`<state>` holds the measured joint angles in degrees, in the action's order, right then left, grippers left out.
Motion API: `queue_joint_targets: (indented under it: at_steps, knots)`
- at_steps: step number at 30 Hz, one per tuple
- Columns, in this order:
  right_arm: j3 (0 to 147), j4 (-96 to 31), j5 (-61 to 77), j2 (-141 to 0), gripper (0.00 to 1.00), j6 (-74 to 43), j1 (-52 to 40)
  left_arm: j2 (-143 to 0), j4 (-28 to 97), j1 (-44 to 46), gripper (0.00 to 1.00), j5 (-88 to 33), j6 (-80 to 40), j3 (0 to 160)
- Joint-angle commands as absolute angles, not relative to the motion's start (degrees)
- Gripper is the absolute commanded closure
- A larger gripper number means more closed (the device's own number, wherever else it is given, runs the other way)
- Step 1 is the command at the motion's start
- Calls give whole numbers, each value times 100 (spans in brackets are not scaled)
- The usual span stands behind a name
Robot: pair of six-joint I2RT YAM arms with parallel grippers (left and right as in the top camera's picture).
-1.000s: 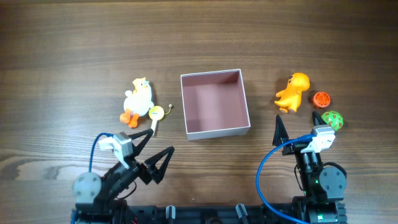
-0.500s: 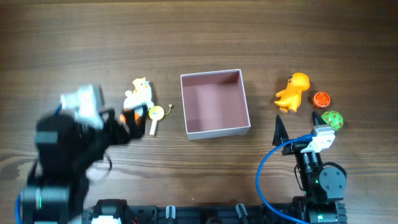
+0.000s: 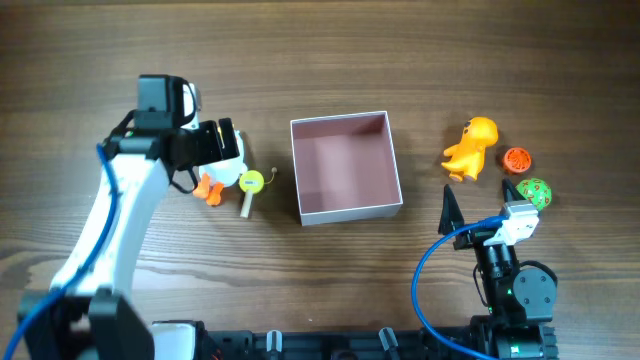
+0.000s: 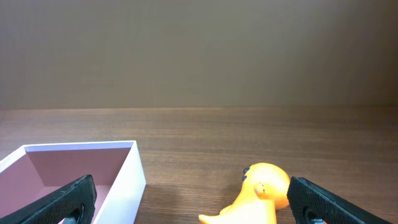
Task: Pack container
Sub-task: 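Lift the duck with the left gripper and lower it into the box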
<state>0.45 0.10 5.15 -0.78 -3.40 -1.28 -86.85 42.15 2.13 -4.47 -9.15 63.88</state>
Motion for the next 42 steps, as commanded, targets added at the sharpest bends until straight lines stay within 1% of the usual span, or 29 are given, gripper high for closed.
queue_joint_targets:
  at_steps: [1,5,7,8,9,10,11,12,13,14,15,17,22,25,27,30,32,35,39,42]
  knots:
    - [30,40,543,-43,0,-403,-110,-9284,3999,217,2,-167,-204,6466]
    - [30,40,543,-43,0,-405,-110,-9758,3920,279,4,-185,-169,6466]
    - [30,40,543,-43,0,-405,-110,-9933,3898,311,7,-183,-167,6466]
    - [30,40,543,-43,0,-405,-110,-9985,3896,311,11,-183,-167,6466]
    - [30,40,543,-43,0,-405,-110,-10033,3896,311,17,-185,-172,6466]
    - [30,40,543,-43,0,-405,-110,-10071,3898,311,31,-183,-172,6466]
    - [30,40,543,-43,0,-403,-110,-10088,3898,311,51,-183,-185,6466]
    - [30,40,543,-43,0,-403,-110,-10090,3898,311,65,-183,-213,6466]
    - [30,40,543,-43,0,-405,-110,-10088,3898,311,84,-183,-237,6469]
    - [30,40,543,-43,0,-405,-110,-10064,3896,309,92,-178,-237,6477]
    - [30,40,543,-43,0,-408,-110,-10042,3896,311,96,-139,-237,6510]
    - [30,40,543,-43,0,-405,-110,-9959,3999,311,96,-117,-237,6652]
    - [30,40,541,-45,0,-403,-110,-9310,4982,314,96,115,-550,7741]
    - [30,40,543,-64,0,-405,-110,-8720,5695,456,96,95,-1127,8409]
    - [30,40,543,-64,0,-405,-110,-8276,5972,633,96,-176,-1739,8595]
    - [30,40,543,-64,0,-405,-110,-7671,6014,947,96,-937,-2261,8595]
    - [30,40,543,-64,0,-403,-110,-7218,6058,1483,96,-1109,-2943,8595]
    - [30,40,543,-64,0,-403,-110,-7065,6147,2235,96,-1007,-3564,8593]
    - [30,40,543,-64,0,-405,-110,-7277,6224,3181,96,-349,-4440,8490]
    - [30,40,543,-64,0,-403,-110,-7708,6219,3852,96,255,-5046,8396]
